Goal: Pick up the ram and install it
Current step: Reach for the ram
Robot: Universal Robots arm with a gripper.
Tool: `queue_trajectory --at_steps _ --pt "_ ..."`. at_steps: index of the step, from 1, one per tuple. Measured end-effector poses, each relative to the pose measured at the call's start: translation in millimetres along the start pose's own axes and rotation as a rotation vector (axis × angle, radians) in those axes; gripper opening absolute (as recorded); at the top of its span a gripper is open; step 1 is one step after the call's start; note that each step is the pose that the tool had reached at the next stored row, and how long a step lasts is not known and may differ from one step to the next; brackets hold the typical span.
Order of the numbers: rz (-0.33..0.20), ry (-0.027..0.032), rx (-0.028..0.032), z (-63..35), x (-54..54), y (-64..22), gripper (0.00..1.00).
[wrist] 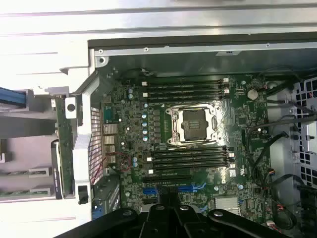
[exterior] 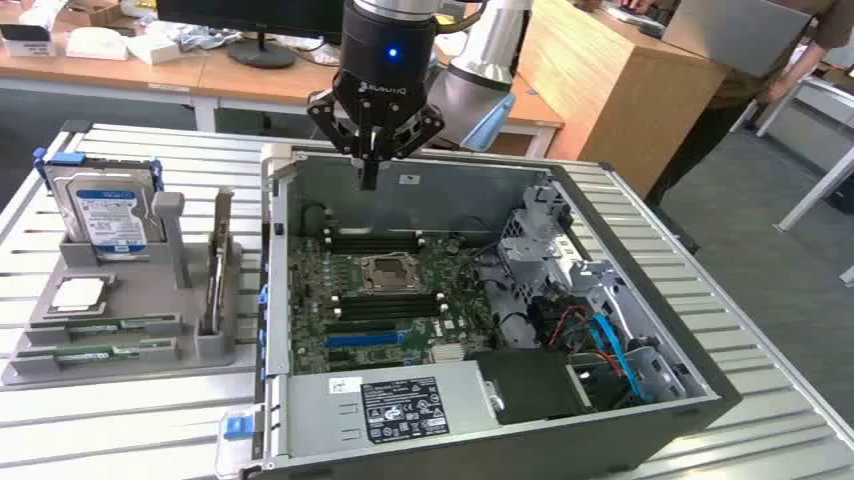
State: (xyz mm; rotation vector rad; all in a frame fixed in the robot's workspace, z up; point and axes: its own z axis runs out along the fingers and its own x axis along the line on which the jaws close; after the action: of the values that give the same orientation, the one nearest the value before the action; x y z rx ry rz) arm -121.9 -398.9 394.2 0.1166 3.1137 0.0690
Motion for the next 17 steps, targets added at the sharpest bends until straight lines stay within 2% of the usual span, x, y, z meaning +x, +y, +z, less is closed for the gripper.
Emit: queue_trajectory --at_steps 10,17 --pt "0.000 0.0001 0.0002 -0.2 1.3 -0.1 0.10" --pt "0.000 0.0000 0.0001 0.4 8.0 -0.6 0.10"
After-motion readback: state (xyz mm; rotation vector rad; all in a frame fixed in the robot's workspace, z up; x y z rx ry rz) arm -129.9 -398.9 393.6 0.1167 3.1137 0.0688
